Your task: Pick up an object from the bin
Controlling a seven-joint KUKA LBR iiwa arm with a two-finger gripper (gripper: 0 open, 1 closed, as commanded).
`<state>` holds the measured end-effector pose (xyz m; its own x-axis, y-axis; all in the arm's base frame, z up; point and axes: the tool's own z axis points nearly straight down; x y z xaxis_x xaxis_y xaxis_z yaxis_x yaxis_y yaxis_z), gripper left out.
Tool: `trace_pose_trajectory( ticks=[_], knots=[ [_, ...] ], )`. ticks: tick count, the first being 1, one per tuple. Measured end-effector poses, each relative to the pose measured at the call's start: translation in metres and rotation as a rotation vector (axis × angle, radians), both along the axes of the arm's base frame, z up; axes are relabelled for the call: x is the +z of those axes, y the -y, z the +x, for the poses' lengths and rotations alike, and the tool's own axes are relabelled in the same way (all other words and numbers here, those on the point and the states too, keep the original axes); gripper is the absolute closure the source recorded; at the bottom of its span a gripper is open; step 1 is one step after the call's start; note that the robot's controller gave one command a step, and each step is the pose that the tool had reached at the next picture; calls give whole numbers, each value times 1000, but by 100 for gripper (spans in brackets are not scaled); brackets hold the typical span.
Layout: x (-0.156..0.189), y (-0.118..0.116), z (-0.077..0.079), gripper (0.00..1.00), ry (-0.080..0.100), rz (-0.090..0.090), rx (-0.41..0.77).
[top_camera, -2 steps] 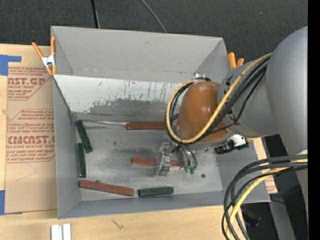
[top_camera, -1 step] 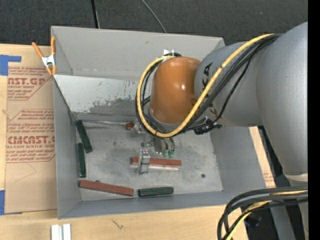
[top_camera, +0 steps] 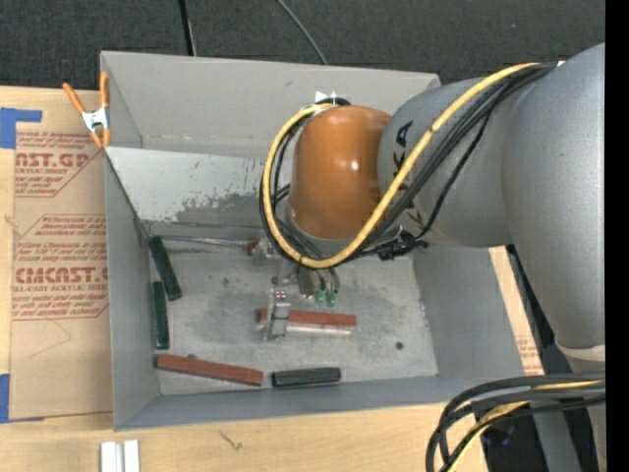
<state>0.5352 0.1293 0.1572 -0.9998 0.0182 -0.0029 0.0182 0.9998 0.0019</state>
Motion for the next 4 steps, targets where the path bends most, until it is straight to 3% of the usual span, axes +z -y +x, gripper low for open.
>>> trace_pose_trajectory(
  ticks=[1,2,3,4],
  knots=[
    [-40,26,-12,0,7,1,-5],
    [-71,44,-19,0,-7,-3,-139],
    [-86,71,25,100,-2,-1,-128],
    [-86,71,25,100,-2,-1,-128]
  ],
)
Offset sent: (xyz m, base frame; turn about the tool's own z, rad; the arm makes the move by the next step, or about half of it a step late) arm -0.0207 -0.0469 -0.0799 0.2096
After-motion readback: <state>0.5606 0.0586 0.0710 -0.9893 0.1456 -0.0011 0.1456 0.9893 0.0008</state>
